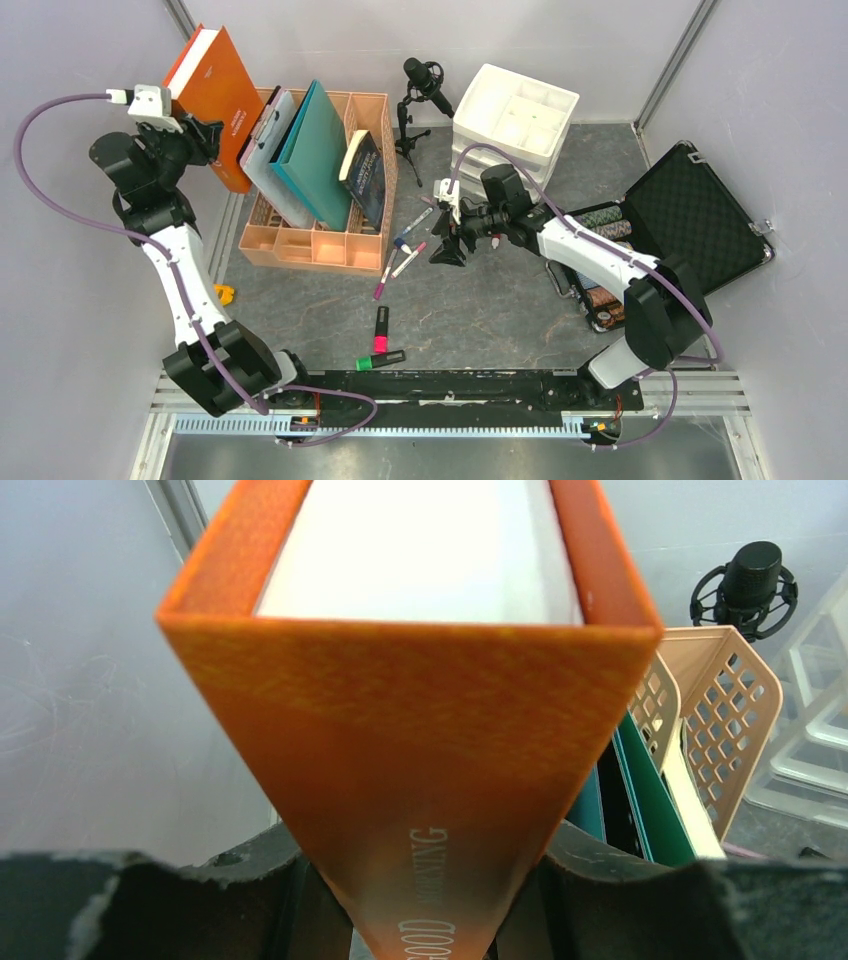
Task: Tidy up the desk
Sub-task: Place the book in the storage box.
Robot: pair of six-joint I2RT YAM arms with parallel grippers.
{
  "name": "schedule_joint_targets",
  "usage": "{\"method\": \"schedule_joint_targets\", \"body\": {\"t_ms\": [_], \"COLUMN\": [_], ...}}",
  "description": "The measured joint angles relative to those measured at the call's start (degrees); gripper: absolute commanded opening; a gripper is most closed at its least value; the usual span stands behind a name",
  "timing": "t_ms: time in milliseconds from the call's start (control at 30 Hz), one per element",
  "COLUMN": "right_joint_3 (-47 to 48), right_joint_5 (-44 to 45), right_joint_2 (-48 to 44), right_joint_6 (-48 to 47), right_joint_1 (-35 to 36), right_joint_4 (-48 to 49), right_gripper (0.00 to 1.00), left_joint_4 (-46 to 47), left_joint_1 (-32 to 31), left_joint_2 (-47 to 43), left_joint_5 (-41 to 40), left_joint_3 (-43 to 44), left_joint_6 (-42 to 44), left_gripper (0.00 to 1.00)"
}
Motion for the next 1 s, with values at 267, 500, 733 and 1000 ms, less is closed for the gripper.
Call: {"method": "schedule_joint_targets", "body": {"t_ms": [267, 500, 733, 1000], "right_joint_3": [0.0, 0.0, 0.0, 0.0], "right_joint_5": [0.0, 0.0, 0.0, 0.0], "right_joint_2": [1.4, 2.7, 3.5, 3.5], "right_joint_6": [0.1, 0.1, 0.1, 0.1], "right_joint_1": [0.0, -0.1, -0.2, -0.3], "right_joint_4": [0.0, 0.0, -0.1, -0.1], "right_gripper": [0.74, 0.74, 0.74, 0.74], "left_joint_4": [8.7, 11.8, 9.6, 6.1], "left_joint_1": [-0.1, 2.9, 6.2, 6.3], "left_joint_2": [0.3, 1.8, 2.0, 0.2], "left_joint_5": [-0.2, 4.2, 13.2, 21.5], "left_joint_3": [-5.5, -7.0, -7.3, -7.3], "left_joint_6": [-0.7, -4.0, -4.4, -4.0], "left_gripper": [0.02, 0.02, 0.02, 0.02]}}
